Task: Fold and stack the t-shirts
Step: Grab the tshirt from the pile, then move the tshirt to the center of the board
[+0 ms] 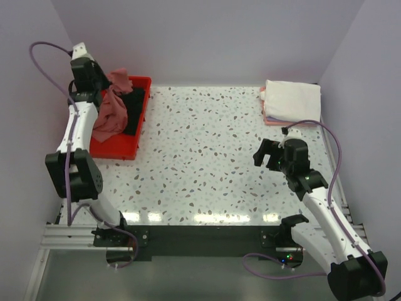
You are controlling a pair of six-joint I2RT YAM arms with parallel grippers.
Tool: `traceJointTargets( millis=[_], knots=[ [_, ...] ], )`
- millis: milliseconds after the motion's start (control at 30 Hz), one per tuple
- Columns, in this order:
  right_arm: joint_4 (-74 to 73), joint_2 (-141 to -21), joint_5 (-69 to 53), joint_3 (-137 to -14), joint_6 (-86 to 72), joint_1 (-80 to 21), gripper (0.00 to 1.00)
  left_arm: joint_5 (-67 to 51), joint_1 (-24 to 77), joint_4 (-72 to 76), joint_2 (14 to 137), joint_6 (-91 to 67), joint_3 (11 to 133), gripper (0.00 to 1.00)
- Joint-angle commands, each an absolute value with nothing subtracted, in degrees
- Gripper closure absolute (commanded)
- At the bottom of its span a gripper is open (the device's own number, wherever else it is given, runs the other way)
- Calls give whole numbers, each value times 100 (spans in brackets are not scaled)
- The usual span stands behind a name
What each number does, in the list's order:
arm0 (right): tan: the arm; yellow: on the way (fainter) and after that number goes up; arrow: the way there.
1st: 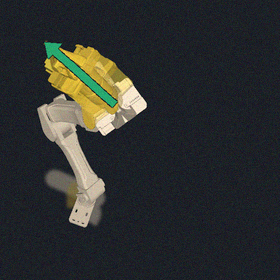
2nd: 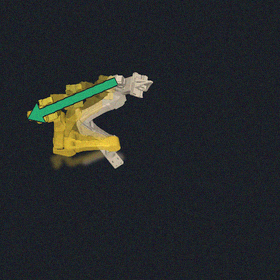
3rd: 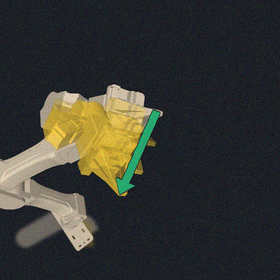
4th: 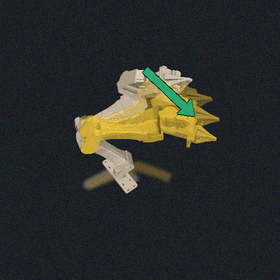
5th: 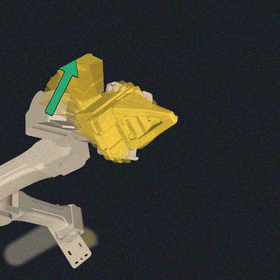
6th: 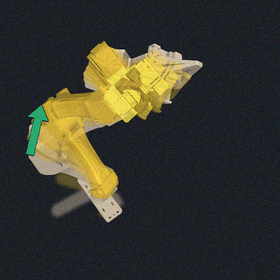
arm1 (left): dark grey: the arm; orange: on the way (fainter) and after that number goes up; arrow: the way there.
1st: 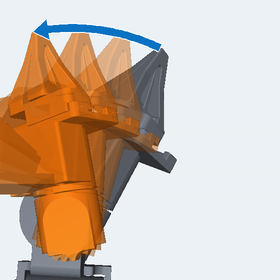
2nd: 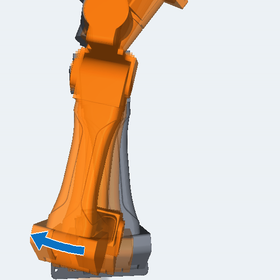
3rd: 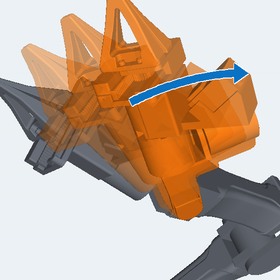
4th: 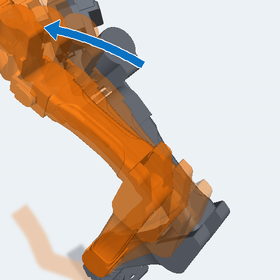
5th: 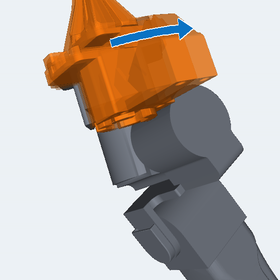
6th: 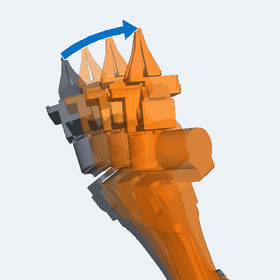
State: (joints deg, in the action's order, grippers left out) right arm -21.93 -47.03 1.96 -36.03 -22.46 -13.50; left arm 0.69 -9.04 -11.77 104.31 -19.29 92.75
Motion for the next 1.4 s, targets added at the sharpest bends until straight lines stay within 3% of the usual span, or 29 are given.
traceJointTargets(
  millis=[0, 167, 400, 633, 800, 1033, 1367],
  knots=[
    [-2171, -4570, 220, -3806, -2180, -1353, 1, 1316, -923, -89, 8863, -2644, 8835, 100],
    [-2074, -4491, 123, -3735, -2197, -1345, 1, 1547, -923, 106, 7973, -2812, 8657, 100],
    [-2065, -4491, 70, -3753, -2215, -1353, 1, 512, -914, 395, 6805, -3058, 8420, 100],
    [-2039, -4421, 35, -3709, -2215, -1353, 1, -2534, -844, 623, 6645, -3620, 8833, 100],
    [-2092, -4377, 202, -3744, -2224, -1345, 1, -2559, 323, 713, 6662, -3289, 9017, 100],
    [-2127, -4105, 369, -3691, -2250, -1353, 1, -3541, 1316, 905, 7180, -3700, 9422, 100],
    [-2197, -3815, 782, -3630, -2347, -1354, 1, -3594, 2882, 668, 8014, -3419, 10387, 100]
  ],
)
